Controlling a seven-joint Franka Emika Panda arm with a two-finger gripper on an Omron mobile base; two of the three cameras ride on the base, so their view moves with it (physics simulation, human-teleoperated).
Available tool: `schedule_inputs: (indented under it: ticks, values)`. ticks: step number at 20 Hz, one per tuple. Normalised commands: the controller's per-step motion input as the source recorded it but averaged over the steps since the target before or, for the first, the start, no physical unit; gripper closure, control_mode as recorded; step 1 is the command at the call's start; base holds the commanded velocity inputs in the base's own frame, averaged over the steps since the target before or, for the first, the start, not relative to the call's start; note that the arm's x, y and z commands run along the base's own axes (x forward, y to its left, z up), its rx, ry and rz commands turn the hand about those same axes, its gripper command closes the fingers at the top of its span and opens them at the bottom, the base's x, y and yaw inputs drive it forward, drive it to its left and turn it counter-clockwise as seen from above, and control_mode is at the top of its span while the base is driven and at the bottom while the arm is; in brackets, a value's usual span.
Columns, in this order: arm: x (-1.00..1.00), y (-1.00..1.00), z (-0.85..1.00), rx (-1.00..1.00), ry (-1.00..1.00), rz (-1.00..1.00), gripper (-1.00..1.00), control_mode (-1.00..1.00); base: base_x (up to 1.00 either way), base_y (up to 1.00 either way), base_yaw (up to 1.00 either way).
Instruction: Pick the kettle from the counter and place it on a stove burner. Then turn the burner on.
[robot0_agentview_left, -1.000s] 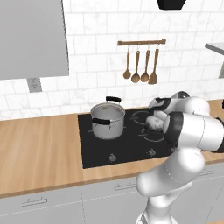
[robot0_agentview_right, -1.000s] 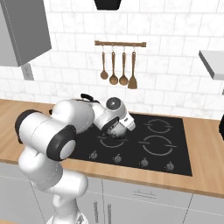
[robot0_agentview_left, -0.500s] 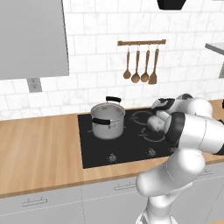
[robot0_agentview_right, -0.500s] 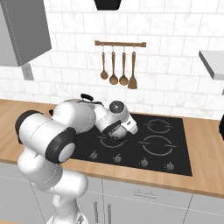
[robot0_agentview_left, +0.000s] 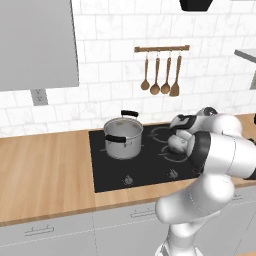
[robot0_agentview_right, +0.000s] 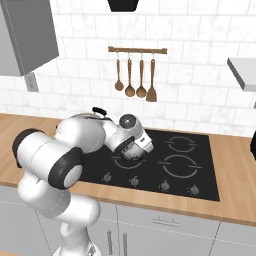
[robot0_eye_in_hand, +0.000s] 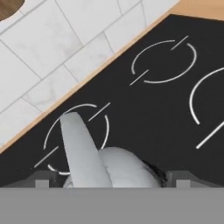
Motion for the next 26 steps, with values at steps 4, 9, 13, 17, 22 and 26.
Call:
schedule_inputs:
  ticks: [4,9,13,17,22,26]
  values:
    - [0.0,0.31,0.0,0.0,0.0,-0.06,-1.0,-1.0,0.0,0.0,0.0]
    - [0.0,0.19,0.0,0.0,0.0,-0.1,-1.0,-1.0,0.0,0.0,0.0]
    - [-0.03,0.07,-0.01,0.0,0.0,-0.13,-1.0,-1.0,0.0,0.0,0.0]
    - [-0.14,0.02,-0.08,0.0,0.0,-0.16,-1.0,-1.0,0.0,0.0,0.0]
    - [-0.26,0.0,-0.11,0.0,0.0,-0.12,-1.0,-1.0,0.0,0.0,0.0]
    - [-0.33,0.03,-0.15,0.0,0.0,-0.07,-1.0,-1.0,0.0,0.0,0.0]
